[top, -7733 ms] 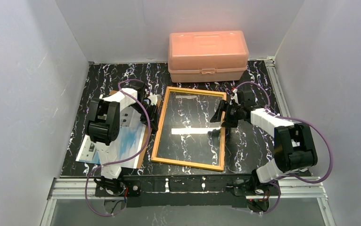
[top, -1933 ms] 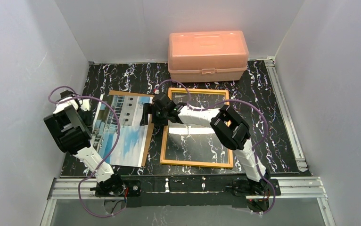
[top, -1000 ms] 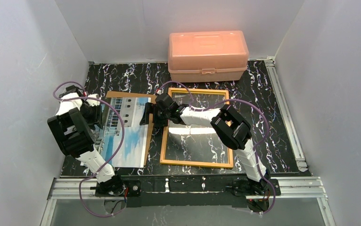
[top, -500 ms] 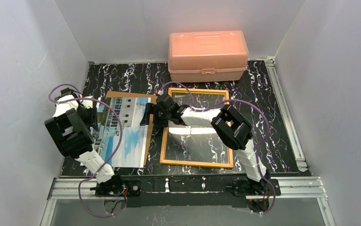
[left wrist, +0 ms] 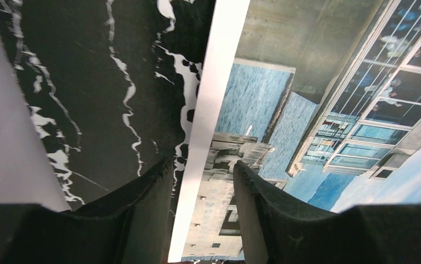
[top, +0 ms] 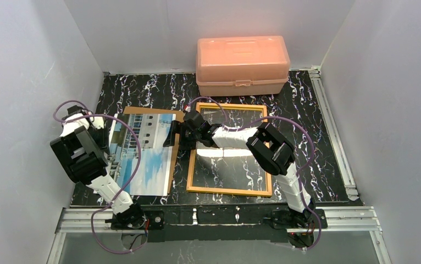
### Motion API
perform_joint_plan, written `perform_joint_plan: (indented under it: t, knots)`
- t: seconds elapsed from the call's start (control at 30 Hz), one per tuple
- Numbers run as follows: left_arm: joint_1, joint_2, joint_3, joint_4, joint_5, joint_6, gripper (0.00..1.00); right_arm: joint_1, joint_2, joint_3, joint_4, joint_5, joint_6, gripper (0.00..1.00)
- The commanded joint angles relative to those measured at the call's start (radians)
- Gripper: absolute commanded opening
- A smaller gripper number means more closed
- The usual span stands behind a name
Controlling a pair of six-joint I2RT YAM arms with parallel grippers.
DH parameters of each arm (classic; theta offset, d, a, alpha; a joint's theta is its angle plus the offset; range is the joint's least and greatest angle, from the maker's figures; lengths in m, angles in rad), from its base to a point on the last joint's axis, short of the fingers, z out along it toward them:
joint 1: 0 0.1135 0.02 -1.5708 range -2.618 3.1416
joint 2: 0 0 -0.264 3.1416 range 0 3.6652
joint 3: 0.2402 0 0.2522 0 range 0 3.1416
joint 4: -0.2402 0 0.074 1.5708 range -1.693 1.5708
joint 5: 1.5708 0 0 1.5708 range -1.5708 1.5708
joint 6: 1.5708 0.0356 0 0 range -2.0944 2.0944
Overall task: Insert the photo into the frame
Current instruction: Turn over the photo at the center of the board.
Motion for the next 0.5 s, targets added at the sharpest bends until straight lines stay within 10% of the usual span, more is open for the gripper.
perform_joint_plan:
  t: [0.0,0.47]
  knots:
    - [-0.012,0.015,-0.048,0.005,-0.004,-0.004,0.42,0.009,0.004,-0.044,-0.07,0.0,0.008,0.93]
    - [-0.075,-0.002,-0.111,-0.001,0.036,-0.027,0.42,0.012,0.001,-0.05,-0.056,-0.008,0.024,0.93]
